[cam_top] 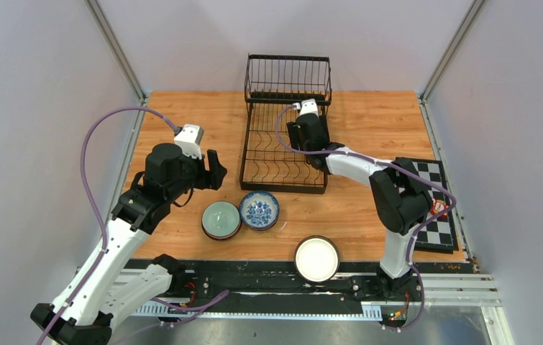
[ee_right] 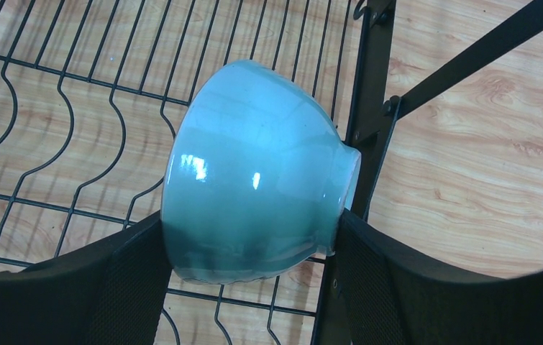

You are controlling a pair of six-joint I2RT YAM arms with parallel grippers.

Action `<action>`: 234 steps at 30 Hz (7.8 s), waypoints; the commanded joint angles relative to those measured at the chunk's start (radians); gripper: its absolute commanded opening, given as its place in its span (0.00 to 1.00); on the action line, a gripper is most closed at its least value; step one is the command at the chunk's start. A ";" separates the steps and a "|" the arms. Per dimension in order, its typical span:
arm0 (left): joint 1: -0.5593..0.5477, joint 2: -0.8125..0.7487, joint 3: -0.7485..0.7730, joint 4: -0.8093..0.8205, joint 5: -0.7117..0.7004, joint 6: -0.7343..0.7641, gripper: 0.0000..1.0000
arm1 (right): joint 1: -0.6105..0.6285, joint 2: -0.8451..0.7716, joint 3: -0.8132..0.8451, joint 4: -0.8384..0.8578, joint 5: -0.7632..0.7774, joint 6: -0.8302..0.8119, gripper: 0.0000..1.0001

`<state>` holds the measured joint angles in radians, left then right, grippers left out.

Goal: Load the bowls into the dish rack
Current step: Place the bowl in the dish rack, then pick up the bowl from the center of the board.

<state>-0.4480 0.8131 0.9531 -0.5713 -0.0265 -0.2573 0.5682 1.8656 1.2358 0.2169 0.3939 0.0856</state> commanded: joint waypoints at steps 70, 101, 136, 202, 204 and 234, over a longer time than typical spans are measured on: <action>-0.001 -0.009 -0.043 -0.019 0.078 0.029 0.73 | 0.452 -0.842 -0.455 -1.153 -0.310 0.472 0.76; -0.001 0.001 -0.046 -0.013 0.091 0.025 0.73 | 0.439 -0.762 -0.571 -0.979 -0.241 0.588 0.03; -0.534 0.399 0.117 0.106 0.080 -0.162 0.71 | 0.210 -0.947 -0.694 -0.648 -0.247 0.646 0.03; -0.651 0.945 0.328 0.103 -0.044 -0.148 0.00 | 0.211 -1.047 -0.699 -0.629 -0.243 0.623 0.03; -0.651 0.943 0.327 0.103 -0.053 -0.150 0.00 | 0.210 -1.048 -0.700 -0.632 -0.240 0.622 0.03; -0.649 0.760 0.349 0.085 -0.198 -0.121 0.00 | 0.210 -1.258 -0.530 -0.819 -0.223 0.585 0.76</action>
<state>-1.0954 1.6497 1.2625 -0.5026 -0.1799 -0.3931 0.7910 0.6586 0.6506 -0.5545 0.1680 0.6914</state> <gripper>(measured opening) 0.053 0.730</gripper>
